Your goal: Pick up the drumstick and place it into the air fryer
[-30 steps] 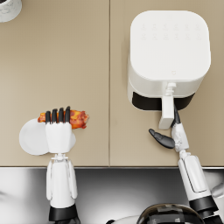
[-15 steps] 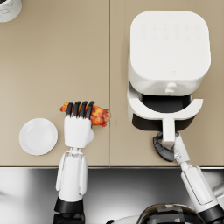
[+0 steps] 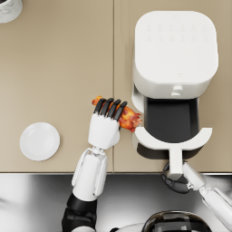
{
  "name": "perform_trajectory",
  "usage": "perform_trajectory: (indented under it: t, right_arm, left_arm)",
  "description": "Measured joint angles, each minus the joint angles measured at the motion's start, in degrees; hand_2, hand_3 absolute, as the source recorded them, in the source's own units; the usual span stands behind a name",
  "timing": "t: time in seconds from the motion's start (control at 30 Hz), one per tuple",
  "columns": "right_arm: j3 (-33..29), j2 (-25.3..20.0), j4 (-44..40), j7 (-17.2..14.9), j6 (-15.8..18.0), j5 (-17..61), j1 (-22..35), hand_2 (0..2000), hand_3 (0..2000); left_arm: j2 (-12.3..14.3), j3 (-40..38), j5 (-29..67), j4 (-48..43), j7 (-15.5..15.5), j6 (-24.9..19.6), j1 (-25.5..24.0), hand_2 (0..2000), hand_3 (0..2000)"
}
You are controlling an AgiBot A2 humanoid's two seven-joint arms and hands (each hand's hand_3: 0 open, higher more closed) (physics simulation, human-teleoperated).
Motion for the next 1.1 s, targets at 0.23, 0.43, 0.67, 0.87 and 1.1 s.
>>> perform_trajectory:
  t: [0.23, 0.43, 0.67, 0.87, 1.1]
  right_arm:
    - [3.89, 6.44, 5.24, 0.46, 0.54, -0.13, -1.96, 2000, 2000]
    - [4.67, 7.50, 6.08, 0.71, 5.90, -0.18, -2.32, 2000, 2000]
    - [5.00, 7.84, 6.41, 0.98, 9.05, -0.39, -2.51, 2000, 2000]
    - [5.91, 8.69, 6.56, 0.83, 10.14, -0.39, -1.61, 2000, 2000]
    - [6.00, 5.20, 0.67, 0.93, 10.76, -0.50, 3.48, 2000, 2000]
  left_arm:
    - [4.16, 5.67, -8.02, 0.02, 0.02, 0.12, 3.96, 2000, 2000]
    - [8.55, 13.35, -8.74, 3.21, 0.00, 0.08, 6.98, 2000, 2000]
    - [10.74, 18.38, -8.83, 5.46, -0.04, 0.05, 8.00, 639, 1673]
    - [8.81, 16.34, -8.83, 1.74, 0.15, -2.27, 4.49, 0, 0]
    - [3.78, 0.06, -8.85, -8.08, 0.18, -0.81, -4.46, 0, 0]
